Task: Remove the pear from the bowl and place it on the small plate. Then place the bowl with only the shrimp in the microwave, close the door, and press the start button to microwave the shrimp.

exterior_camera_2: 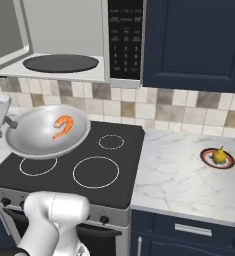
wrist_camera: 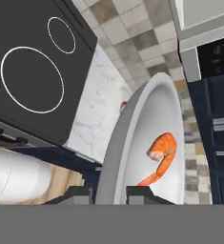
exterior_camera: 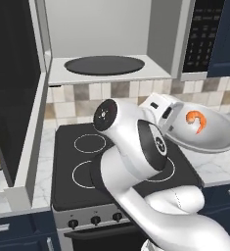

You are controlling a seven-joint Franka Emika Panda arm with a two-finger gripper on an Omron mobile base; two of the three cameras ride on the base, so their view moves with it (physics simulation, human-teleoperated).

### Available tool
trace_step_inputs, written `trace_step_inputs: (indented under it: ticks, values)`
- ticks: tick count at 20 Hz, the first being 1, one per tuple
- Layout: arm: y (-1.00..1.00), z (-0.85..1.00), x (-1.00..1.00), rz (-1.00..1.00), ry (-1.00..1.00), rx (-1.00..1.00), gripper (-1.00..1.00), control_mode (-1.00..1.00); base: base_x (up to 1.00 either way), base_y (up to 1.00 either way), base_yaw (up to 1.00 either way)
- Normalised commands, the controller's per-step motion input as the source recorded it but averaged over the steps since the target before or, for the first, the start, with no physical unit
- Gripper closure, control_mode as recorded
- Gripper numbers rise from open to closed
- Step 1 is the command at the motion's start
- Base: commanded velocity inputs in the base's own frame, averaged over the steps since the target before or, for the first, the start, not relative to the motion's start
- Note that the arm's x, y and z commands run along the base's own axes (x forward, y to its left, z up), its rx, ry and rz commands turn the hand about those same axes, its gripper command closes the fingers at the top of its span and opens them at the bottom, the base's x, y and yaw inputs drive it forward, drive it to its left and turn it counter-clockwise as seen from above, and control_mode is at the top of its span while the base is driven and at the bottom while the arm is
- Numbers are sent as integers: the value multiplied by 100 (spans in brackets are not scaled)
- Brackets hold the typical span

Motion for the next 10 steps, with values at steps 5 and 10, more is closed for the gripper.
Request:
trace_step_inputs:
  ticks: [5, 10]
  values:
    - [8, 92, 0, 27, -7, -13, 100, -100, 0, 0, 0]
    - [8, 47, 21, 30, 0, -5, 100, -100, 0, 0, 0]
